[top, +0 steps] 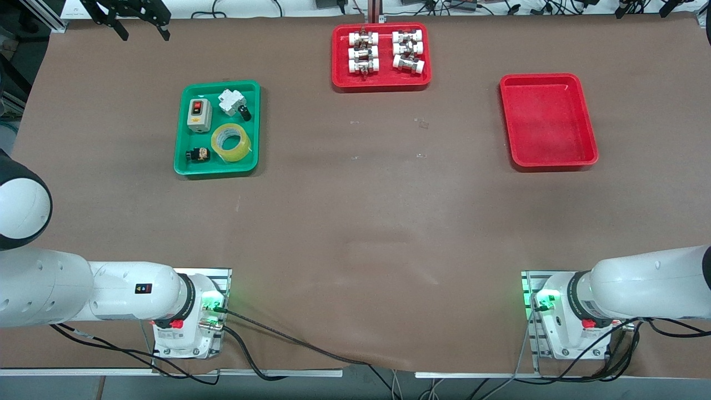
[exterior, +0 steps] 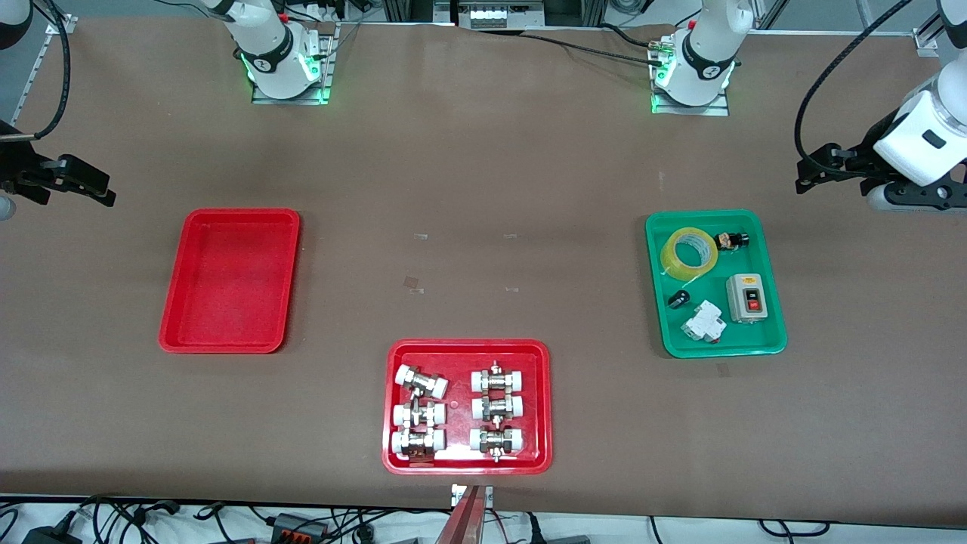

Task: Left arm passes tape to right arm into tray
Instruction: 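Move the left gripper over the green tray toward the tape roll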

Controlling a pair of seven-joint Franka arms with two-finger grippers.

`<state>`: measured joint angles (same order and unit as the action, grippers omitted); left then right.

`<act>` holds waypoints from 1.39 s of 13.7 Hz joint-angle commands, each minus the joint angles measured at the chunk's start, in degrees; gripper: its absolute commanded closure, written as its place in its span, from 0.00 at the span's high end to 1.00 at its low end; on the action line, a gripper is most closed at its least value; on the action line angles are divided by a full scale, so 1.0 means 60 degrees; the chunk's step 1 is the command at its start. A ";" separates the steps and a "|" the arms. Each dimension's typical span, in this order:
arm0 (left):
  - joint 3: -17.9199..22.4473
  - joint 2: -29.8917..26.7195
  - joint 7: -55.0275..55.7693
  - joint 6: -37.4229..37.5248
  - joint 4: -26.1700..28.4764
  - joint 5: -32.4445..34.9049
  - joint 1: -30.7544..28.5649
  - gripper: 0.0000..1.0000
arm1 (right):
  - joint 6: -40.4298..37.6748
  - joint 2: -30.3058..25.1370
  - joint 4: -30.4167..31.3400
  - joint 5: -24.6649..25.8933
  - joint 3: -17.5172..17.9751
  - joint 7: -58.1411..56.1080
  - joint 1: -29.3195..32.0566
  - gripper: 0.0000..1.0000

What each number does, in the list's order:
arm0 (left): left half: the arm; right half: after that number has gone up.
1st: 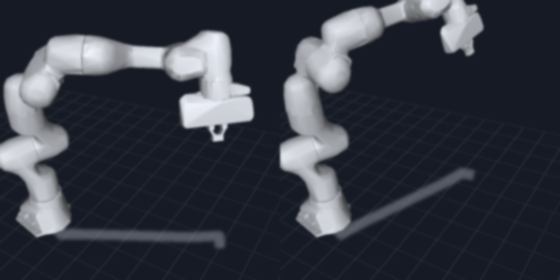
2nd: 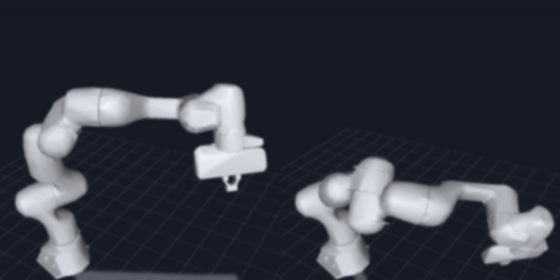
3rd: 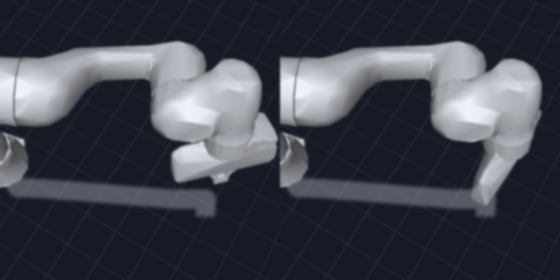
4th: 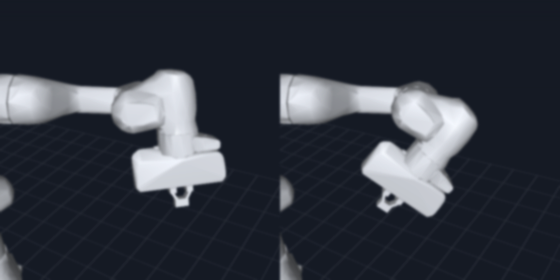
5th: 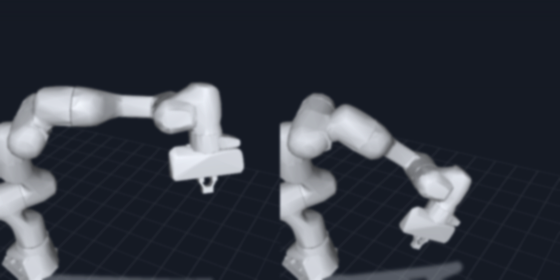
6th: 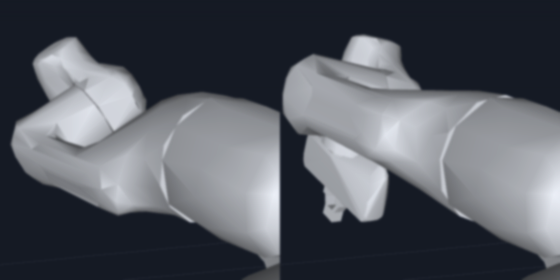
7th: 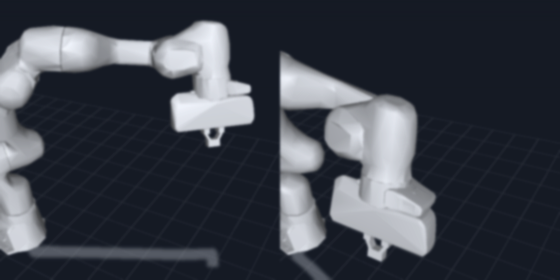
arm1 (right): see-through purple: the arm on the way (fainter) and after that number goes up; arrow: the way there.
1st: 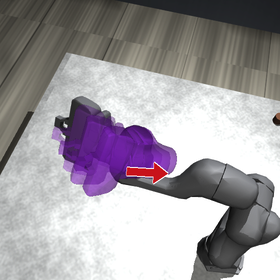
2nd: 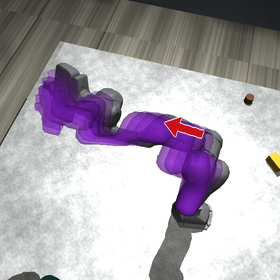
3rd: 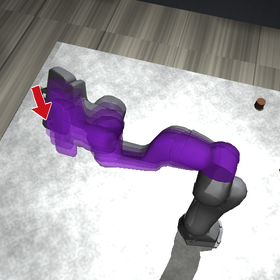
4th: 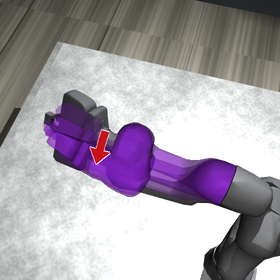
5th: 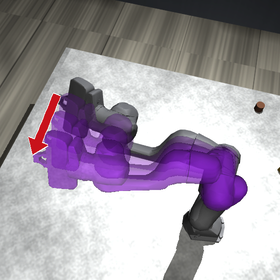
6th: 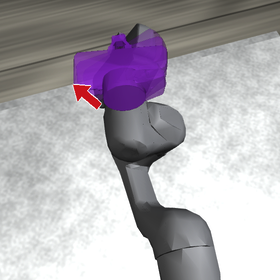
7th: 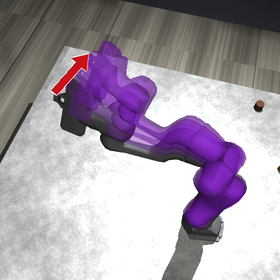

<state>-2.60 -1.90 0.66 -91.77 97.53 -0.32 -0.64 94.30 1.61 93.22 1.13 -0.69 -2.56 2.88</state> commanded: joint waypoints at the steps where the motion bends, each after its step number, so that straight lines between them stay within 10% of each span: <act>1: 0.0008 -0.0093 -0.0154 -0.0014 0.0020 -0.0151 -0.0054 1.00 | -0.0029 -0.0195 0.0123 -0.0101 0.0145 -0.0160 0.0164 1.00; 14: 0.0023 0.1954 -0.0124 -0.0057 -0.0816 -0.0122 -0.0055 1.00 | 0.0015 -0.0092 -0.0038 -0.0058 0.0130 -0.0174 0.0164 1.00; 19: 0.0009 0.2280 -0.0022 -0.3022 0.1915 -0.0049 -0.0201 1.00 | -0.0073 -0.0092 -0.0082 -0.0043 0.0145 -0.0175 0.0164 1.00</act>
<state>-2.50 13.62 0.74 -102.40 100.38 -0.31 -0.99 94.33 1.60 93.12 1.14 -0.61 -2.56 2.89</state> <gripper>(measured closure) 0.000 0.000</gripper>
